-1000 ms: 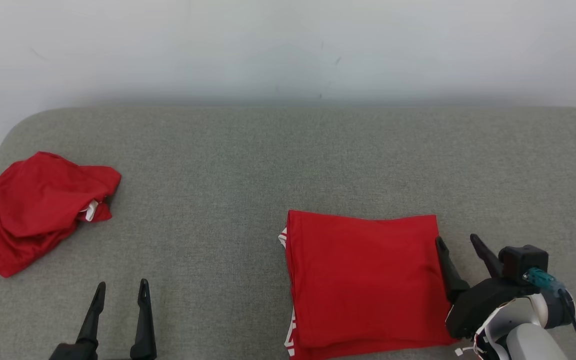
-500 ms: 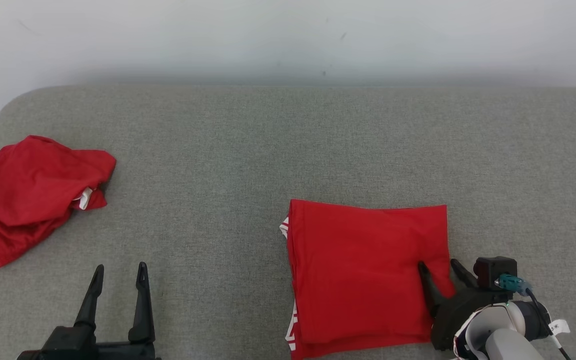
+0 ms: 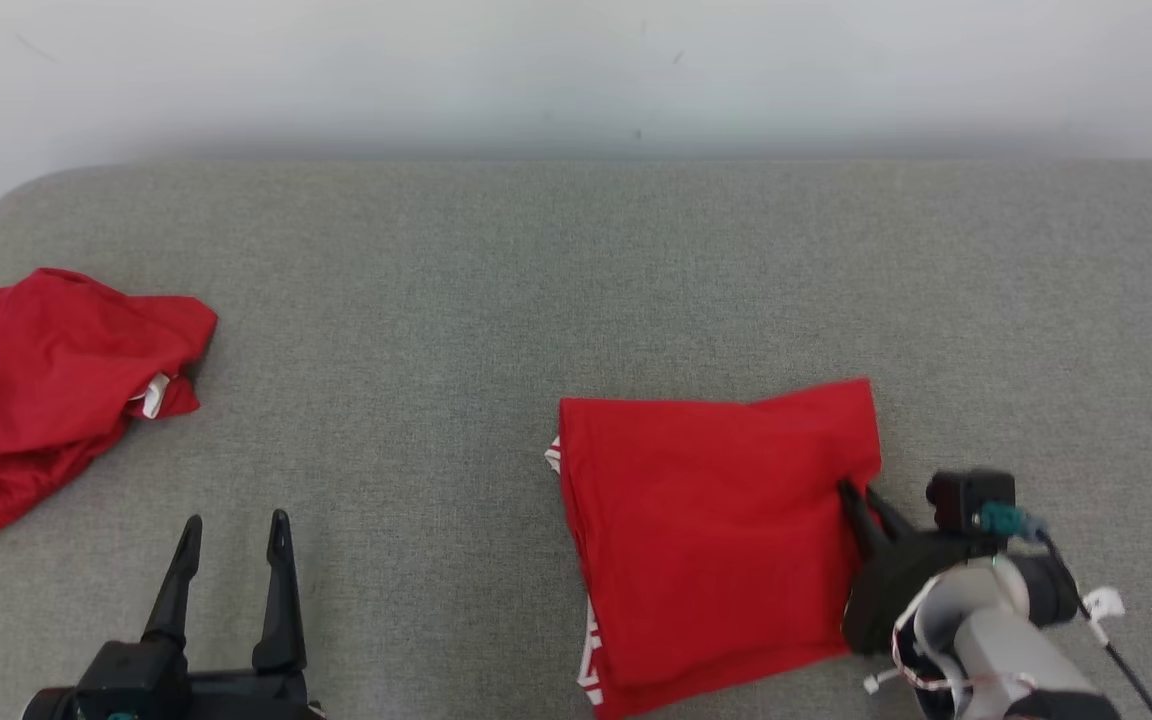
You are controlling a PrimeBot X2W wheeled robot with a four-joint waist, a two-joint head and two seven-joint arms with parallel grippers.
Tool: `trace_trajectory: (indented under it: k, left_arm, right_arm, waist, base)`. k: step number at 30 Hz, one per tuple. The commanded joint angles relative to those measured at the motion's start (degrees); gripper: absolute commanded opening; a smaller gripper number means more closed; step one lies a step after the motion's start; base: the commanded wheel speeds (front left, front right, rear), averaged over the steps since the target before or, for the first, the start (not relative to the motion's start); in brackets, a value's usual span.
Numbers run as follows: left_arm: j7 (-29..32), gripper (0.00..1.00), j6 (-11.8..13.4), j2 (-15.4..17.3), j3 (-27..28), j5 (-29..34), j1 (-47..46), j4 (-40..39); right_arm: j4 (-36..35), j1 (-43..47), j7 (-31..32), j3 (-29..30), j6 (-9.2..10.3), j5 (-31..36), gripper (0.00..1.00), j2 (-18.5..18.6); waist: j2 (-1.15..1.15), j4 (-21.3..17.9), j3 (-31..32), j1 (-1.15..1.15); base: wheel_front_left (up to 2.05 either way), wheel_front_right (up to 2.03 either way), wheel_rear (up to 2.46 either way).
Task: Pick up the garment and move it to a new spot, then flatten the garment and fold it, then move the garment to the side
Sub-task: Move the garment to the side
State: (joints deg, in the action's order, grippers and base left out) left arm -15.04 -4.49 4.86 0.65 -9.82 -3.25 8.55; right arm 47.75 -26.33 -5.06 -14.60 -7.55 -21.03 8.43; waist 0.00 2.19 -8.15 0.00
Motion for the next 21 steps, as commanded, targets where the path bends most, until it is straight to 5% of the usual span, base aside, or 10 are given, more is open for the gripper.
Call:
trace_trajectory:
  k: [1, 12, 21]
  left_arm:
    - [-0.2, 1.00, 0.0, 0.0, 0.0, 0.3, -1.0, -0.3]
    - [-0.2, 1.00, -0.9, 0.4, -1.2, 1.3, -7.0, -3.7]
    - [-0.2, 1.00, -0.7, 2.4, -1.3, 2.9, -11.6, -9.2]
  right_arm:
    - [-0.2, -1.7, -0.3, -0.4, 0.10, -0.3, 0.00, 0.6]
    - [0.1, -19.4, 1.4, -3.6, 0.10, -1.5, 0.00, 7.6]
    - [1.7, -31.8, 0.7, -4.9, 0.10, -3.1, 0.00, 16.1]
  waist:
    - [0.00, -0.1, -0.7, 0.00]
    - [0.00, -1.9, -12.1, 0.00]
    - [0.00, -7.2, -23.2, 0.00]
  base:
    - [0.00, 0.00, 0.00]
    - [0.00, 0.00, 0.00]
    - [0.00, 0.00, 0.00]
